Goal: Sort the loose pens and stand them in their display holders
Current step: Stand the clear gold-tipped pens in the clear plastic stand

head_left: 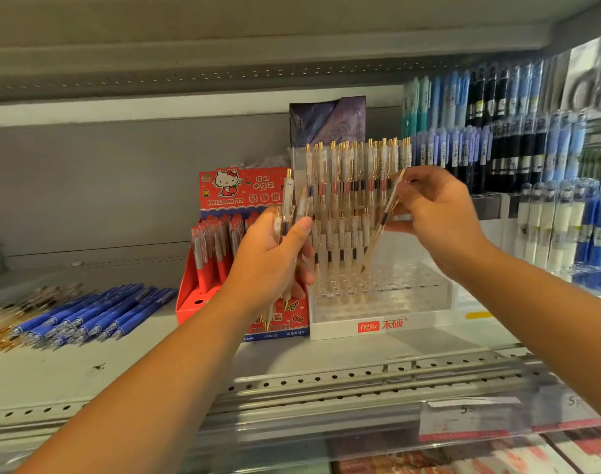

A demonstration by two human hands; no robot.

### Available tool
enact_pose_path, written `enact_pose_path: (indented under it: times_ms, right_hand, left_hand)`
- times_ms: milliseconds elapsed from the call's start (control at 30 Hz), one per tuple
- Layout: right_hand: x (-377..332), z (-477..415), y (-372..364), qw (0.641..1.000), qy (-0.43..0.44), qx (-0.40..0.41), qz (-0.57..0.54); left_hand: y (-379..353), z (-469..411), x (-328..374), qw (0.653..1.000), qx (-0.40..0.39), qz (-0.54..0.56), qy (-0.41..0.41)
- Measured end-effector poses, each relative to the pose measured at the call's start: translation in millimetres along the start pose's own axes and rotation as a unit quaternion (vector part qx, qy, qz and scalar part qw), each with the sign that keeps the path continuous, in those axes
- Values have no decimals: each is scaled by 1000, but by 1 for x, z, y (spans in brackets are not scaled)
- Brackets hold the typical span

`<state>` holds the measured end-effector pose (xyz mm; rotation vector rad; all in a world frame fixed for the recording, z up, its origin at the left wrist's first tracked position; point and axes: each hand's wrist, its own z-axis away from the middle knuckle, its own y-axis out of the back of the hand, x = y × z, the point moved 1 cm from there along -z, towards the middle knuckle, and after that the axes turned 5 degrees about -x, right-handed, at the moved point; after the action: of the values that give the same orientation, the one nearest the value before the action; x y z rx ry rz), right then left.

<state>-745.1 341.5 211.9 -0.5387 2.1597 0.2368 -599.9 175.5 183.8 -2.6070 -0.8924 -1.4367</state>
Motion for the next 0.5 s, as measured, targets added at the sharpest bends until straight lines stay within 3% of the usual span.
enact_pose_path:
  times_ms: [233,500]
  right_hand:
    - [13,-6,12,994,50,33,91]
    - [22,-8,6,992,3,-22,126]
  left_hand:
    - [-1,0,1,999,-3,-42,8]
    - [-2,0,1,999,-13,-42,14]
